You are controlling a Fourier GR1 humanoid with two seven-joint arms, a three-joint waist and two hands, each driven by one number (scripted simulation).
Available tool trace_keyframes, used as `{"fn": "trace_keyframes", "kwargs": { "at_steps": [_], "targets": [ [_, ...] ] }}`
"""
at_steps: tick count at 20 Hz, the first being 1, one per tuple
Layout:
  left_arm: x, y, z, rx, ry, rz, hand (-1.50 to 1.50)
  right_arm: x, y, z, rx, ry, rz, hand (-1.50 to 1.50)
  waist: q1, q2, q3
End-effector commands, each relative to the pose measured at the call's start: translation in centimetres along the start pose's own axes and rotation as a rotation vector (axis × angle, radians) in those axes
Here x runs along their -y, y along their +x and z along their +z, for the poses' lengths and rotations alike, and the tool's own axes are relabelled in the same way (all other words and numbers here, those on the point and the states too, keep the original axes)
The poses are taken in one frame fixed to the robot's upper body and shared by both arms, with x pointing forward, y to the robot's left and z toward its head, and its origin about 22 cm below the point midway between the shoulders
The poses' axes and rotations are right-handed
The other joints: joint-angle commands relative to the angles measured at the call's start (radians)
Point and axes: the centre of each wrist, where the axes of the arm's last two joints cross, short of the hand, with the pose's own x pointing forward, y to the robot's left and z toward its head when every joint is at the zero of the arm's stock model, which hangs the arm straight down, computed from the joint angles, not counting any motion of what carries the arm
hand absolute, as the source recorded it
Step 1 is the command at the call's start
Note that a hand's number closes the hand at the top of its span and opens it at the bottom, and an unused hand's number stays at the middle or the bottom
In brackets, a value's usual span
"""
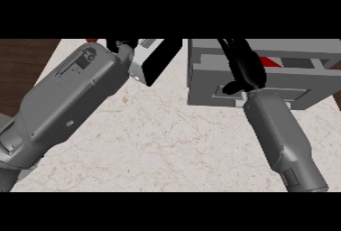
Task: Pick up the can, place it into the drawer and close the drawer
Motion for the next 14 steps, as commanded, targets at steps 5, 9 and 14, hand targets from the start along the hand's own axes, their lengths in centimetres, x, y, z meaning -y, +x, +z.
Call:
{"fn": "trace_keyframes", "kwargs": {
  "at_steps": [5,9,14],
  "targets": [
    [-1.1,2.2,0.1,-0.008,0.011,0.015,-1.5,-1.4,-1.1,-1.2,-0.07,-0.056,0.017,-1.5,0.024,0.024,0.015],
    [-1.7,1.5,1.5,0.003,-0.028,0.004,-1.5,-1.5,-1.8,-1.5,-0.079,-0.064,0.038,-1.5,0.034,0.023,0.015],
    [-2.1,0.9,1.6,0.007,-0.043,0.0,-1.5,0.3,-2.4,-3.3,-0.103,-0.136,0.053,-1.5,0.05,0.04,0.015]
  ]
}}
